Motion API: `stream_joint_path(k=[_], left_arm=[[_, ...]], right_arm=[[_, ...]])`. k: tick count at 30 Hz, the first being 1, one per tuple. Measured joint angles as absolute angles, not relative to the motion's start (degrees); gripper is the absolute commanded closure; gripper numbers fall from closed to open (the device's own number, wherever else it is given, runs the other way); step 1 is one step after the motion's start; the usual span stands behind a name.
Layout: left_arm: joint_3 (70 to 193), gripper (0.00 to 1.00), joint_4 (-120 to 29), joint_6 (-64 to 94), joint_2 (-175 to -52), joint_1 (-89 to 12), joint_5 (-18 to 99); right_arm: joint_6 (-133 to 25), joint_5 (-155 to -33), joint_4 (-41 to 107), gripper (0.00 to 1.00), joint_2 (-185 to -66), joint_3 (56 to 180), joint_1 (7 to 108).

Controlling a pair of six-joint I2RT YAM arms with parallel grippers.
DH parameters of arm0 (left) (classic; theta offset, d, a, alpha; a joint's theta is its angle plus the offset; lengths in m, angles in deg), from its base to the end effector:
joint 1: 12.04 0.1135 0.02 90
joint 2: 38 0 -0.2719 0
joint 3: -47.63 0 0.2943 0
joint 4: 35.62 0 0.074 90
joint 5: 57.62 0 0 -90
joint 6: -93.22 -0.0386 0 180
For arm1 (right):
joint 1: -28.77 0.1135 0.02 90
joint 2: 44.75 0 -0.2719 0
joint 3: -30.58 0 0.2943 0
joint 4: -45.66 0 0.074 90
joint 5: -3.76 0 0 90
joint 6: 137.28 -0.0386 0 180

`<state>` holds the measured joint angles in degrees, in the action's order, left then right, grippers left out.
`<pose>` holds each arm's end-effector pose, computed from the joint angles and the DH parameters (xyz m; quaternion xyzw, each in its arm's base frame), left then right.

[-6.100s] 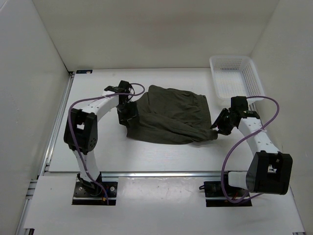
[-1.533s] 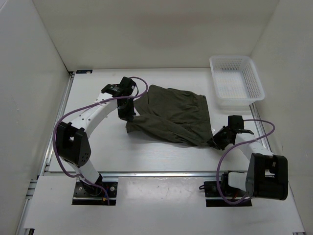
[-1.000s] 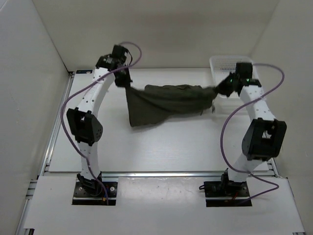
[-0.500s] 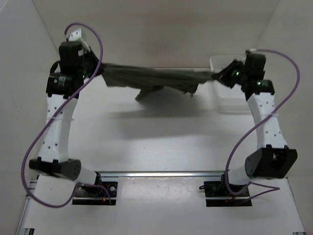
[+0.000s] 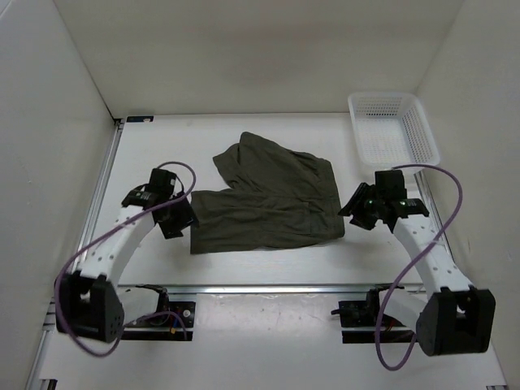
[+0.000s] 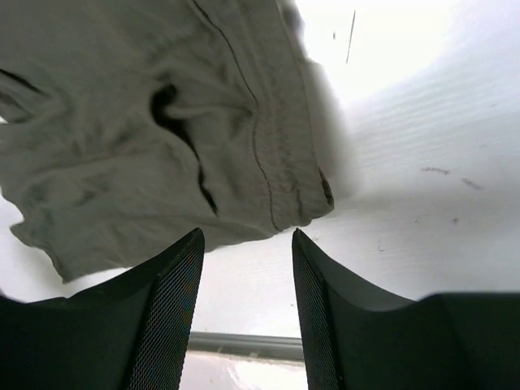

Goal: Fold and stack the shorts
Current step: Flatten the shorts out

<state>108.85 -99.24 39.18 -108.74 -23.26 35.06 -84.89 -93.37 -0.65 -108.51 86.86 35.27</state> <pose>0.2480 -0.0510 0.2138 -0.2085 0.9667 -0.0799 0.1251 0.2557 0.0340 0.2285 0.2358 0.9191 0.1712 0.2653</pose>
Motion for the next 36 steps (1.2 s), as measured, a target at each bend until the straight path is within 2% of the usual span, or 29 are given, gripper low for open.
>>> stream_joint_path(k=[1, 2, 4, 6, 8, 10, 11, 12, 15, 20, 22, 24, 26, 29, 36], left_arm=[[109.1, 0.48, -99.3, 40.1, -105.5, -23.3, 35.3], [109.3, 0.52, -99.4, 41.1, -102.3, -23.2, 35.8], [109.5, 0.54, -99.5, 42.6, -98.0, -23.3, 36.8], [108.5, 0.38, -99.3, 44.5, -96.0, -23.5, 38.1], [105.7, 0.31, -99.2, 46.3, -96.1, -23.6, 39.5], [101.9, 0.19, -99.1, 47.9, -97.8, -23.6, 41.4], [99.9, 0.16, -99.1, 48.6, -98.9, -23.6, 42.4], [98.3, 0.12, -99.2, 49.4, -100.0, -23.6, 43.0], [96.0, 0.08, -99.2, 51.4, -102.7, -23.6, 43.9], [95.9, 0.08, -95.3, 53.4, -108.9, -23.6, 43.6], [96.3, 0.09, -94.2, 54.0, -112.3, -23.8, 42.6], [97.0, 0.15, -92.9, 54.6, -115.7, -24.2, 41.4], [98.6, 0.39, -92.8, 55.2, -118.4, -24.5, 40.7], [100.7, 0.88, -91.6, 56.0, -121.2, -25.3, 39.5], [102.4, 0.9, -89.6, 55.7, -121.7, -26.9, 38.2]], right_arm=[[-84.5, -92.3, -1.3, 0.47, -106.5, 87.6, 35.3], [-84.3, -91.7, -1.8, 0.47, -105.4, 88.2, 35.2], [-84.0, -90.7, -2.6, 0.47, -103.9, 89.3, 35.1], [-83.8, -90.2, -3.4, 0.47, -103.3, 89.4, 35.1], [-83.8, -90.2, -4.1, 0.47, -103.0, 88.9, 34.9], [-83.9, -90.6, -4.5, 0.47, -102.5, 87.3, 34.9], [-84.1, -91.0, -4.8, 0.39, -102.2, 86.4, 34.8], [-84.4, -91.5, -5.0, 0.36, -101.8, 85.3, 34.8], [-85.0, -93.2, -5.8, 0.35, -100.5, 81.6, 34.7], [-86.0, -95.2, -6.8, 0.35, -99.3, 77.9, 34.4], [-86.3, -95.8, -6.6, 0.31, -99.1, 77.6, 34.4], [-86.9, -96.5, -6.2, 0.3, -98.9, 77.1, 34.4], [-87.4, -97.4, -4.9, 0.3, -98.9, 75.8, 34.4], [-89.0, -98.9, -2.3, 0.3, -100.3, 73.3, 34.1], [-93.3, -101.0, 5.8, 0.32, -107.9, 68.7, 34.0]])
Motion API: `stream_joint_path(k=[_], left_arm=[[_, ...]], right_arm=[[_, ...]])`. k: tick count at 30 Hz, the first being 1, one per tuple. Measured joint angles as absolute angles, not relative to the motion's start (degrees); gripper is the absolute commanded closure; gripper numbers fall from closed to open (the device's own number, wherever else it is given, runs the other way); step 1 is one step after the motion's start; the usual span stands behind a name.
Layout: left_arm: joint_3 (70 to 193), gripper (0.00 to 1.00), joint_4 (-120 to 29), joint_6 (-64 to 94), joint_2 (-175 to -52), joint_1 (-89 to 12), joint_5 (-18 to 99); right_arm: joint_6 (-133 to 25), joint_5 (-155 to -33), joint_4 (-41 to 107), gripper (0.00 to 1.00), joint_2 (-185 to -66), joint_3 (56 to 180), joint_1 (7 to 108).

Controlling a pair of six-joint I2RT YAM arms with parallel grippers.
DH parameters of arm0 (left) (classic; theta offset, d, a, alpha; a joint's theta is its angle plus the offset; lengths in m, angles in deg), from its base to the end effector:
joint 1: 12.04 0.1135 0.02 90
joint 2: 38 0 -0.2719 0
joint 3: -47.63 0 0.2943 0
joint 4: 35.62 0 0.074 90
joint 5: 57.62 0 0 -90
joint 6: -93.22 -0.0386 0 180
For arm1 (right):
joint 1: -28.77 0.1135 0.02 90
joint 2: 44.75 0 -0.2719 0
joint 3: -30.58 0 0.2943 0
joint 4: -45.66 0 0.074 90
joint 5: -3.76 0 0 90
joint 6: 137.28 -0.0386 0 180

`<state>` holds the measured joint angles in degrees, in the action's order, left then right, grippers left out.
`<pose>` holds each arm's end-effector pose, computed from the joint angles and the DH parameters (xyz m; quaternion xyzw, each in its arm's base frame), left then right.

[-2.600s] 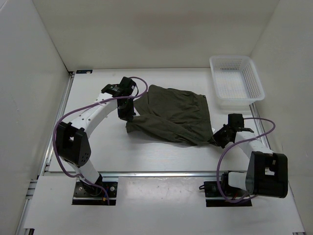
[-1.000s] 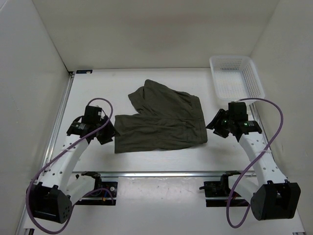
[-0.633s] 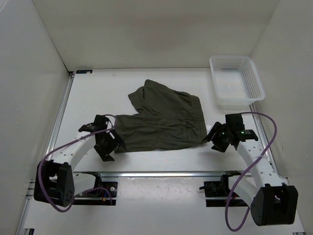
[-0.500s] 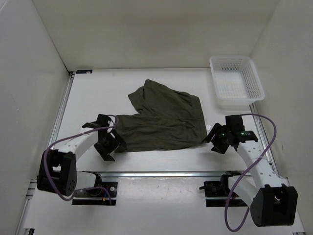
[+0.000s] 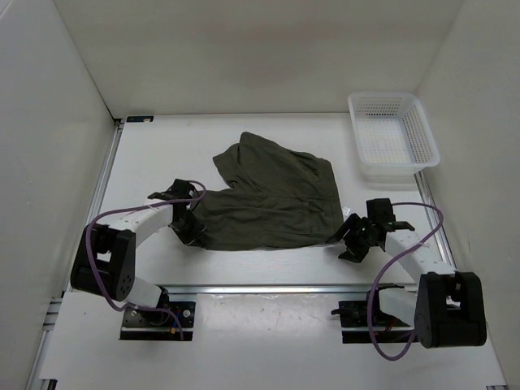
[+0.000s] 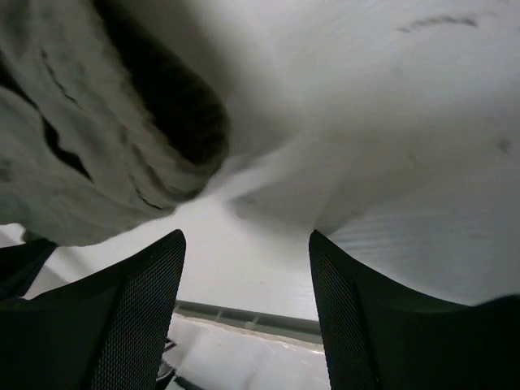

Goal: Fold and stack the shorts
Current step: Flatten the shorts out

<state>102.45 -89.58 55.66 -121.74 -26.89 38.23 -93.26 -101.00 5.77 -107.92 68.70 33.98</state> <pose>0.2521 -0.0709 0.1299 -0.3181 0.9446 -0.0768 0.0234 0.2093 0.0290 0.1307 0.3111 0.9172 0.2060 0.1399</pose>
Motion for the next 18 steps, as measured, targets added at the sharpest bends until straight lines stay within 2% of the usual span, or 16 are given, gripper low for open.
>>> stream_joint_path(k=[3, 4, 7, 11, 12, 14, 18], left_arm=[[102.6, 0.9, -89.3, 55.5, -120.8, -26.9, 38.3], [102.7, 0.9, -89.4, 55.5, -120.6, -26.9, 38.3], [104.2, 0.9, -89.8, 54.9, -119.8, -26.9, 38.4], [106.9, 0.9, -89.8, 54.3, -119.3, -26.9, 38.6], [107.4, 0.9, -89.8, 54.2, -119.1, -26.9, 38.6], [107.6, 0.9, -89.8, 54.1, -118.7, -26.9, 38.8], [107.6, 0.9, -90.5, 53.9, -118.5, -26.9, 38.8]], right_arm=[[-94.8, -102.1, 10.0, 0.47, -110.7, 68.8, 33.9], [-95.1, -102.1, 11.5, 0.68, -111.8, 69.0, 33.9], [-95.4, -100.2, 13.1, 1.0, -117.0, 71.9, 33.9], [-93.3, -96.6, 11.0, 1.0, -123.7, 82.5, 33.9], [-92.4, -95.8, 10.4, 0.96, -124.5, 85.4, 33.9], [-90.4, -94.8, 9.4, 0.76, -126.3, 90.4, 33.9], [-86.0, -93.4, 8.0, 0.73, -132.4, 96.6, 33.9]])
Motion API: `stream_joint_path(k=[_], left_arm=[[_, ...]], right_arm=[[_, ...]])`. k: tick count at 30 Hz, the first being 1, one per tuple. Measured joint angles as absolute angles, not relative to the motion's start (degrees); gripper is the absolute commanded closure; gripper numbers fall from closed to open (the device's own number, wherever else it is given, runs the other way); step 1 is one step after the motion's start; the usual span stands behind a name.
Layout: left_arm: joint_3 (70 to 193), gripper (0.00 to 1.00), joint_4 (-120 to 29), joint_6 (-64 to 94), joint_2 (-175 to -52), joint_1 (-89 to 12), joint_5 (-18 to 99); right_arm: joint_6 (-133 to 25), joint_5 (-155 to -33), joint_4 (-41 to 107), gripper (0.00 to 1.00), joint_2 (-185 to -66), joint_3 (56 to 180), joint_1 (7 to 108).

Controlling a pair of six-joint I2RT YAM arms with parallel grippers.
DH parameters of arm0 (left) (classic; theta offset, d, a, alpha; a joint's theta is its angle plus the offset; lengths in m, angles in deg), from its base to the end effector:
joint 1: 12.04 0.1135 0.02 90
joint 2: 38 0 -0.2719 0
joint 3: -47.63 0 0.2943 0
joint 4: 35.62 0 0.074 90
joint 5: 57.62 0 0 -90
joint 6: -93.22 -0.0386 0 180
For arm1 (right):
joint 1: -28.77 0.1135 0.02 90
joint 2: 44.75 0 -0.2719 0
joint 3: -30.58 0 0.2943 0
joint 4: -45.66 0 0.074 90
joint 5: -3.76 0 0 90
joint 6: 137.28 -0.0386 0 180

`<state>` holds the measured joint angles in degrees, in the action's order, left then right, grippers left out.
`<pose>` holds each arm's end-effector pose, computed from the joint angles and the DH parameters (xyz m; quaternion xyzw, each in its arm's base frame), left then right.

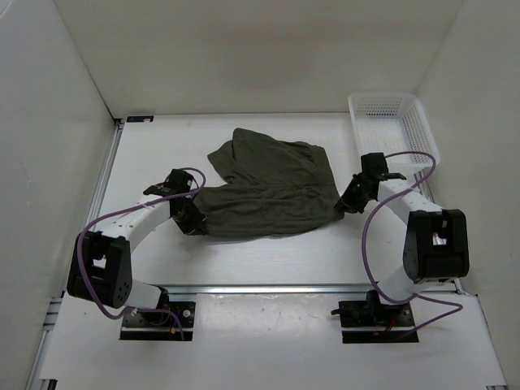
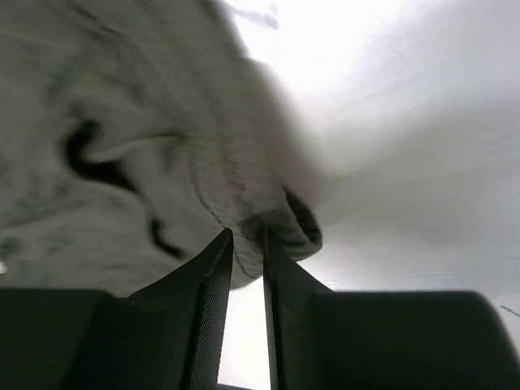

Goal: Fold and stack the shorts
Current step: Flatten the shorts out

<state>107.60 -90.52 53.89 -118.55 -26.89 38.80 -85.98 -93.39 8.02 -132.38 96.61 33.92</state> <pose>0.2686 -0.0757 0.1695 -0.2978 0.9446 -0.1150 0.0760 0.3380 0.0353 0.1803 0.2619 0.9261 0.1546 0.2231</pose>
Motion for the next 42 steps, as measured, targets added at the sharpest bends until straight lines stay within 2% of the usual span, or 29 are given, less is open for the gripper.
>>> stream_joint_path(k=[5, 6, 8, 9, 11, 20, 28, 31, 32, 33, 34, 35, 38, 42], left_arm=[[107.6, 0.9, -90.7, 53.5, -118.6, -26.9, 38.8], [107.6, 0.9, -90.8, 53.5, -118.6, -26.9, 38.8], [107.6, 0.9, -90.8, 53.4, -118.6, -26.9, 38.8], [107.6, 0.9, -90.9, 53.4, -118.6, -26.9, 38.8], [107.7, 0.9, -90.9, 53.2, -118.6, -26.9, 38.8], [108.1, 0.9, -91.2, 52.7, -118.6, -26.9, 38.8], [109.3, 0.9, -92.3, 52.7, -118.6, -26.9, 38.8], [109.9, 0.9, -92.6, 52.6, -118.3, -26.9, 38.8], [110.2, 0.9, -93.0, 52.6, -118.2, -26.9, 38.9], [110.6, 0.9, -93.3, 52.6, -118.0, -26.9, 38.8], [111.2, 0.9, -93.9, 52.5, -118.0, -26.9, 38.8], [112.1, 0.9, -94.6, 52.4, -118.0, -26.9, 38.8], [118.2, 0.9, -98.3, 51.4, -118.1, -26.9, 38.1], [137.4, 0.9, -104.5, 48.4, -118.4, -26.5, 36.0]], right_arm=[[-85.3, -93.3, 7.2, 0.72, -134.2, 92.2, 33.9], [-85.5, -93.3, 7.0, 0.6, -133.9, 91.0, 33.9], [-86.3, -93.3, 7.1, 0.52, -132.3, 88.5, 33.9], [-86.6, -93.2, 7.0, 0.41, -130.8, 87.2, 33.9], [-87.6, -92.5, 6.9, 0.31, -127.3, 84.9, 33.9], [-90.5, -91.9, 7.1, 0.31, -114.3, 79.3, 33.9], [-97.9, -100.5, 15.5, 0.31, -117.4, 72.7, 34.0], [-99.9, -102.1, 20.9, 0.4, -120.5, 73.1, 34.2], [-100.5, -102.1, 22.3, 0.49, -122.1, 73.8, 34.4], [-100.9, -101.8, 23.3, 0.81, -123.6, 74.6, 34.5], [-100.7, -101.0, 23.6, 0.95, -125.1, 75.6, 34.6], [-100.9, -100.1, 23.5, 1.0, -126.8, 76.9, 34.7], [-100.0, -97.1, 19.2, 1.0, -128.9, 83.0, 34.9], [-94.8, -92.9, 9.8, 1.0, -126.8, 98.3, 34.9]])
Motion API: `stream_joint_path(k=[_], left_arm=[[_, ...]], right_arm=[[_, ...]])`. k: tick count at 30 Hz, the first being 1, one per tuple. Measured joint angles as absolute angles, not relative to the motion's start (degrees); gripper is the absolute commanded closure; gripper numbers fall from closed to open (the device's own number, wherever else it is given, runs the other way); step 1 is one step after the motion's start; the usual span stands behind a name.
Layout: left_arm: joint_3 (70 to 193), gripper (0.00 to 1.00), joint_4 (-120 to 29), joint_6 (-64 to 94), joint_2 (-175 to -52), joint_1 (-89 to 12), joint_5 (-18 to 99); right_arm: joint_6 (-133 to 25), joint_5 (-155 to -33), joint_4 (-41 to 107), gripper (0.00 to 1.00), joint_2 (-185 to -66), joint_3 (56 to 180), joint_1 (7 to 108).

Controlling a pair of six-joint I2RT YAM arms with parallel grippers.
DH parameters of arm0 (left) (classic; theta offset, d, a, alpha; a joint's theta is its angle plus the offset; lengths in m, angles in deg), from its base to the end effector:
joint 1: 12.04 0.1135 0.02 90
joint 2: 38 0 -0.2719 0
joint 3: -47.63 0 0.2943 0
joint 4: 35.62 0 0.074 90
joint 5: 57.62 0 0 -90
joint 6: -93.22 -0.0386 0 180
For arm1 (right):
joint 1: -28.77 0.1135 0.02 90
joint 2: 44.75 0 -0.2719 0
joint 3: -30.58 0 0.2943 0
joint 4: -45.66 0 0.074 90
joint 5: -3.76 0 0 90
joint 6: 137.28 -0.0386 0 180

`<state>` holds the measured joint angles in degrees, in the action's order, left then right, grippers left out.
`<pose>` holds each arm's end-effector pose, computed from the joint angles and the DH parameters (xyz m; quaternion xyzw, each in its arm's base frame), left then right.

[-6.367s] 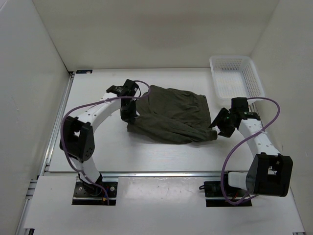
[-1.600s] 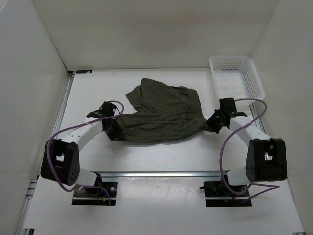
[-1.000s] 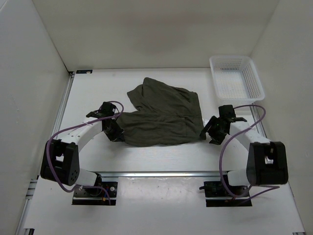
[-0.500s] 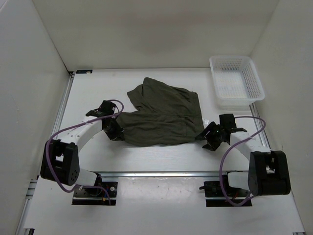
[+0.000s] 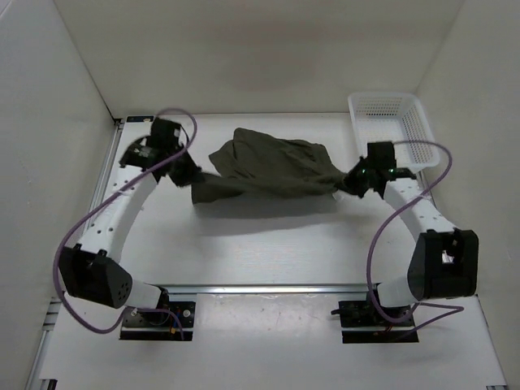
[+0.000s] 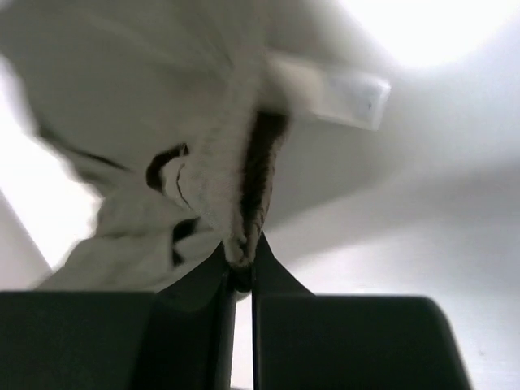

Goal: Fold and stack the shorts
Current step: Flatten the shorts out

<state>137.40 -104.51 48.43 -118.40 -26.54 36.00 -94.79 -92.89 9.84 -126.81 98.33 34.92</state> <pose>0.3112 -0.0830 0.3325 -0.2474 0.9321 -0.1572 0.2127 0.3372 0.0408 0.2238 0.3129 0.8850 0.2023 0.2791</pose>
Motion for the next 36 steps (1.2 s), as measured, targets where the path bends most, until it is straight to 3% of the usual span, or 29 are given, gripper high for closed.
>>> stream_joint_path(k=[8, 22, 26, 30, 36], left_arm=[[177.0, 0.9, -110.8, 43.5, -116.4, -25.0, 33.6], [201.2, 0.9, -121.6, 41.9, -100.5, -25.0, 32.4], [198.5, 0.9, -122.1, 41.4, -98.2, -24.9, 32.3], [183.6, 0.9, -118.5, 40.4, -97.3, -24.7, 31.1], [165.5, 0.9, -110.6, 38.7, -110.5, -24.5, 29.1]], right_arm=[[-83.0, -91.6, -4.4, 1.0, -117.1, 130.6, 35.7], [-76.6, -103.6, -26.7, 1.0, -102.7, 157.1, 36.3], [-76.6, -106.1, -28.7, 1.0, -101.9, 156.0, 36.3], [-76.6, -105.4, -27.0, 1.0, -101.7, 143.7, 36.3], [-77.1, -103.1, -18.1, 1.0, -114.3, 123.9, 35.8]])
